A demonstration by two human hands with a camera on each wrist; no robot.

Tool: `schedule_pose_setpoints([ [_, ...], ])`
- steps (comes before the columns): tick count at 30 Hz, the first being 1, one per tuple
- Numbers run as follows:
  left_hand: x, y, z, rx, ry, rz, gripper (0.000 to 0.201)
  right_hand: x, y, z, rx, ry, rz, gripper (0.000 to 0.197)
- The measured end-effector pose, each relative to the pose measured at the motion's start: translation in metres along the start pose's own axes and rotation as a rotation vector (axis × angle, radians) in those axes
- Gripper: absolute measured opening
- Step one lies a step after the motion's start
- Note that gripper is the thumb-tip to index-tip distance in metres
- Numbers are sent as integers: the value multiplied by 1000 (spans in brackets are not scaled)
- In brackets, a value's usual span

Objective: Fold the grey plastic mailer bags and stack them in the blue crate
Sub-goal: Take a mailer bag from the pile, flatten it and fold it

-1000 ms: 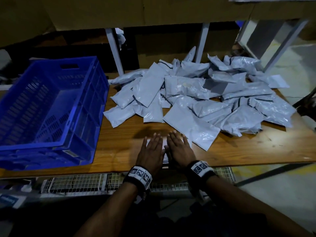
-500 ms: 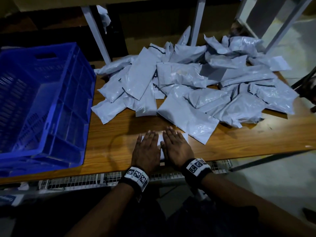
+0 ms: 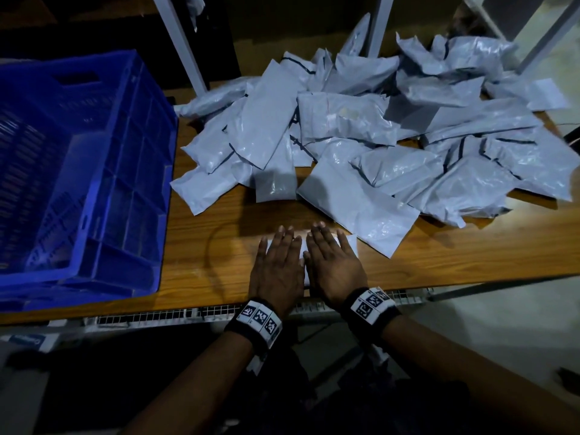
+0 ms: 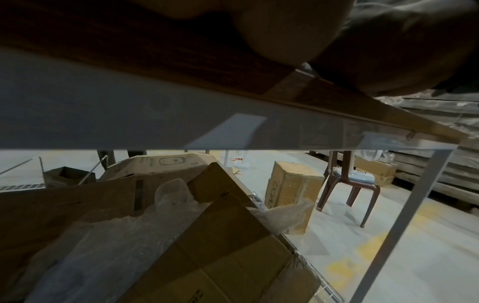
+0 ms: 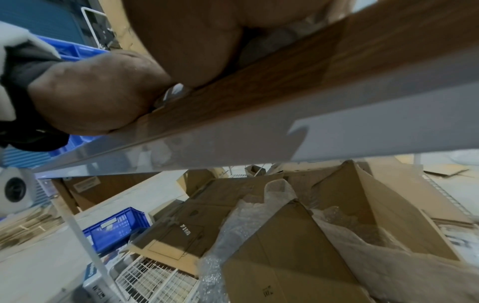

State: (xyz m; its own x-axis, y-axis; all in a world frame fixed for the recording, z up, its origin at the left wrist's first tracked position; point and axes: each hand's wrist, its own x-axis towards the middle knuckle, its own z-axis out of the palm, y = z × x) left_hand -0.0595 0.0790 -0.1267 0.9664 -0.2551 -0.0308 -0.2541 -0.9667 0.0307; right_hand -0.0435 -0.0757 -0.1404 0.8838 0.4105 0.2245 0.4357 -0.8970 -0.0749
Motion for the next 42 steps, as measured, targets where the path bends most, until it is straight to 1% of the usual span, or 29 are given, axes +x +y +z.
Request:
schedule_pose_setpoints([
  [4, -1, 1, -6, -15, -44, -16, 66, 1, -1, -1, -6, -49, 20, 58],
  [6, -2, 2, -10, -46, -70, -18, 69, 2, -1, -6, 22, -92, 36, 61],
  [8, -2, 2, -15, -85, -52, -12, 70, 4, 0, -13, 135, -127, 41, 65],
  [9, -5, 0, -17, -139, -31, -24, 70, 3, 2, -18, 225, -113, 42, 63],
  [10, -7, -3, -18, -222, -8, -61, 69, 1, 4, -26, 323, -63, 53, 57],
  [11, -9, -9, -20, -338, 12, -137, 72, -1, 8, -34, 409, 17, 84, 50],
  [12, -12, -15, -24, -469, 51, -254, 78, -4, 15, -42, 464, 95, 138, 46],
  [14, -22, -27, -28, -637, 158, -488, 85, -18, 30, -57, 496, 221, 304, 48],
  [15, -28, -30, -32, -674, 179, -553, 86, -27, 38, -62, 513, 229, 403, 51],
  [16, -33, -30, -36, -702, 166, -584, 85, -34, 44, -67, 549, 191, 499, 52],
  [18, -38, -27, -41, -787, 84, -637, 80, -44, 51, -71, 619, 40, 650, 52],
  [20, -37, -21, -40, -870, 57, -686, 77, -44, 52, -73, 661, -84, 705, 48],
  [22, -35, -16, -40, -912, 96, -711, 78, -40, 51, -73, 727, -124, 726, 45],
  [24, -34, -12, -43, -954, 161, -749, 77, -37, 51, -73, 802, -92, 727, 44],
  [26, -34, -12, -50, -1028, 238, -773, 68, -33, 52, -75, 891, -49, 710, 46],
  [27, -34, -13, -56, -1073, 284, -763, 63, -30, 55, -77, 942, -28, 693, 47],
  [29, -40, -15, -70, -1171, 383, -722, 62, -23, 56, -89, 1019, -1, 629, 45],
  [30, -44, -16, -80, -1217, 430, -717, 56, -19, 56, -94, 1056, 10, 592, 46],
  [32, -53, -14, -105, -1280, 511, -696, 35, -10, 53, -107, 1188, 26, 550, 50],
  [33, -58, -15, -118, -1289, 546, -682, 30, -3, 51, -113, 1259, 25, 527, 54],
  [34, -63, -17, -130, -1292, 573, -667, 29, 4, 48, -120, 1321, 2, 496, 58],
  [36, -75, -28, -152, -1299, 637, -623, 26, 19, 37, -139, 1437, -95, 418, 62],
  [38, -86, -46, -179, -1325, 688, -576, 30, 34, 24, -160, 1534, -170, 319, 54],
  [40, -95, -70, -201, -1301, 710, -522, 35, 50, 6, -181, 1600, -210, 244, 43],
  [42, -103, -101, -213, -1259, 742, -531, 34, 69, -15, -198, 1606, -234, 188, 35],
])
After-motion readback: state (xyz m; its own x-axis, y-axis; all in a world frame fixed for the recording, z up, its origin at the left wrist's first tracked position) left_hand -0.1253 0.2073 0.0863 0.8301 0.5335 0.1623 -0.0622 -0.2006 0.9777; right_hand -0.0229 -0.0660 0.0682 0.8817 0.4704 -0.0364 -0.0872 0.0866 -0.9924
